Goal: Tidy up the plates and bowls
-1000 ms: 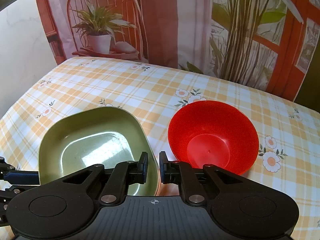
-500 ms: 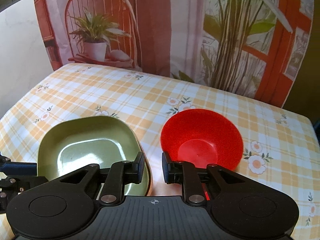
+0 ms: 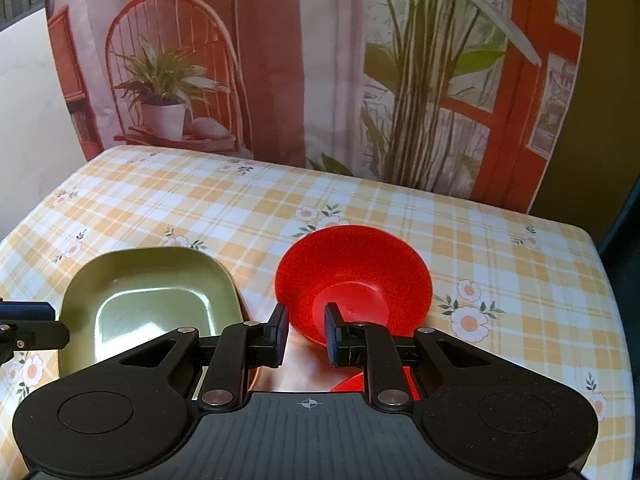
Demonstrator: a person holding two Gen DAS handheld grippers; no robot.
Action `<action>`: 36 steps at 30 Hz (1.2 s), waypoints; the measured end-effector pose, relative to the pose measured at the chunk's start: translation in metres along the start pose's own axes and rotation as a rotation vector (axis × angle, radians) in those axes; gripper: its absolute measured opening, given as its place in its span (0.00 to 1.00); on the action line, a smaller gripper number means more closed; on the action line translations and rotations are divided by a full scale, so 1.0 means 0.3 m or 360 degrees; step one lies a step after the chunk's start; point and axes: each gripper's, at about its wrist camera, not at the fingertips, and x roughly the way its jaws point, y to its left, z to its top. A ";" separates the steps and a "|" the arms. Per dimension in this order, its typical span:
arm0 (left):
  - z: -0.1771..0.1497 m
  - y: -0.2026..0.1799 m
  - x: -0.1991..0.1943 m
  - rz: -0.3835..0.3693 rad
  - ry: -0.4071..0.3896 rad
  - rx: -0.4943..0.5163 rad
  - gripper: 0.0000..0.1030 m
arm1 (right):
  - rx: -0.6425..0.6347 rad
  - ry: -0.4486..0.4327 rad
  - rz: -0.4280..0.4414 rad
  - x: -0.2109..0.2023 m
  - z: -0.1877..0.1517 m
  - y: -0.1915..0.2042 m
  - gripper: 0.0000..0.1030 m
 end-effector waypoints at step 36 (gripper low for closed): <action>-0.004 0.045 0.046 0.0036 -0.0003 -0.0025 0.12 | 0.0012 0.0020 0.0103 0.036 -0.019 0.032 0.17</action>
